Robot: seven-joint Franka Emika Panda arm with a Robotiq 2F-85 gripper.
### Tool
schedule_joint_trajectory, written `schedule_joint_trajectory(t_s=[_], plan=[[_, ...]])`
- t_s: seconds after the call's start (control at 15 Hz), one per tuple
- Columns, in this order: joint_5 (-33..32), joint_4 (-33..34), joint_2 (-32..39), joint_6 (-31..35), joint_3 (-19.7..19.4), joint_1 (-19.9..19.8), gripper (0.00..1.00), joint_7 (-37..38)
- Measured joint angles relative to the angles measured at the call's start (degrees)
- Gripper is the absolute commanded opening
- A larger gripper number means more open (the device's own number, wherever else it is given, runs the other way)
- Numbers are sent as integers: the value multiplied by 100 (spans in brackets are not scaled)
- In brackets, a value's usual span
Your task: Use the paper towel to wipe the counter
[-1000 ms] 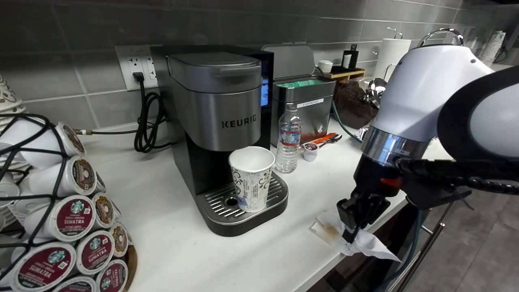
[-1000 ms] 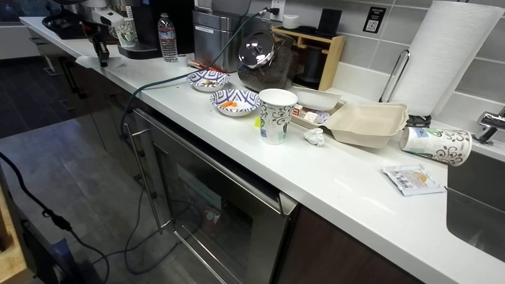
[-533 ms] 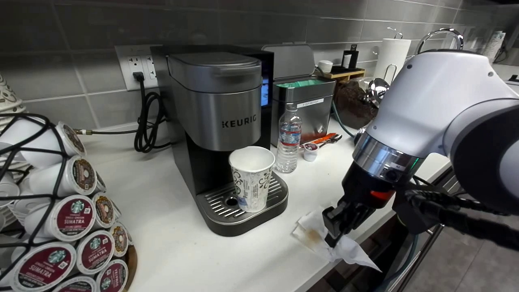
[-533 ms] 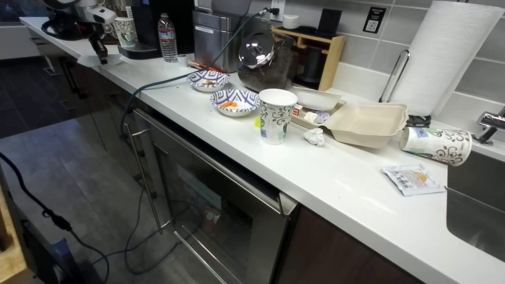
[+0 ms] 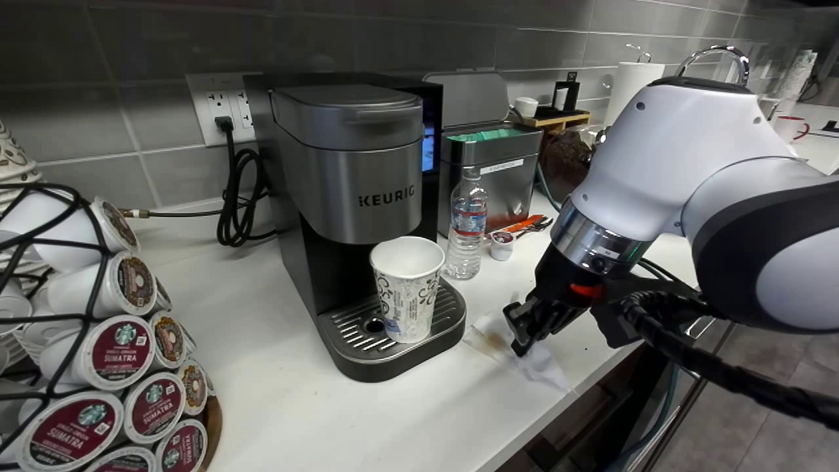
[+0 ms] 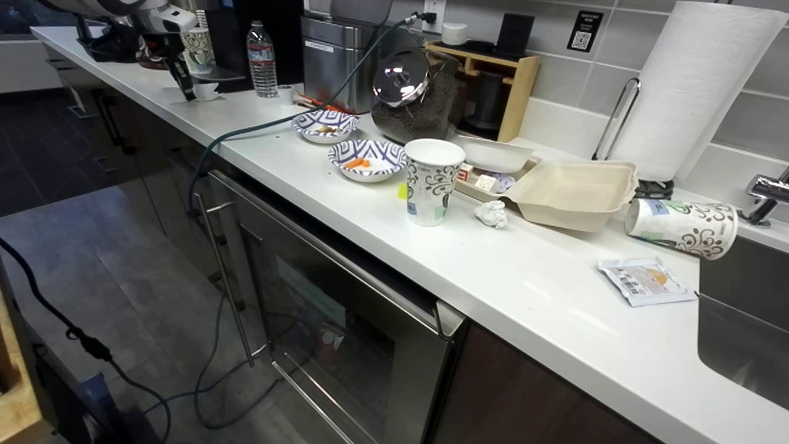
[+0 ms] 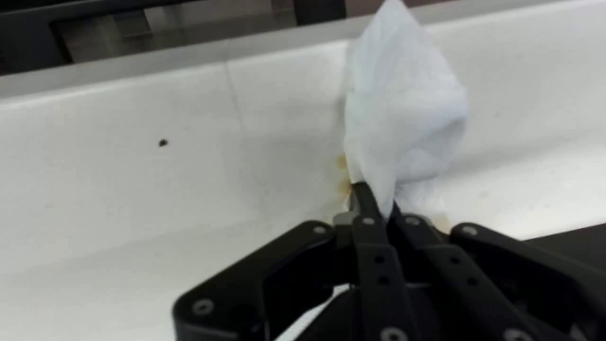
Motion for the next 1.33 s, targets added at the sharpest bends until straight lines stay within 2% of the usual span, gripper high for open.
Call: schedule_joint_trajectory(t_s=[0.4,0.53,0.67,0.93,1.13,1.33], plan=[[-798,-33,-26,-16,-774,-8,1,705],[-912,-42,-51,-103,-849,-65,1,753],[-783,-52,-100,-260,-581,-274,1,466],[174,-299,-327,-551,449,-789,1,-830],[1015,-457,-408,-625,1125,-956,1,-1779],[1452,-481,-400,-699,1515,-959,1,-2194]])
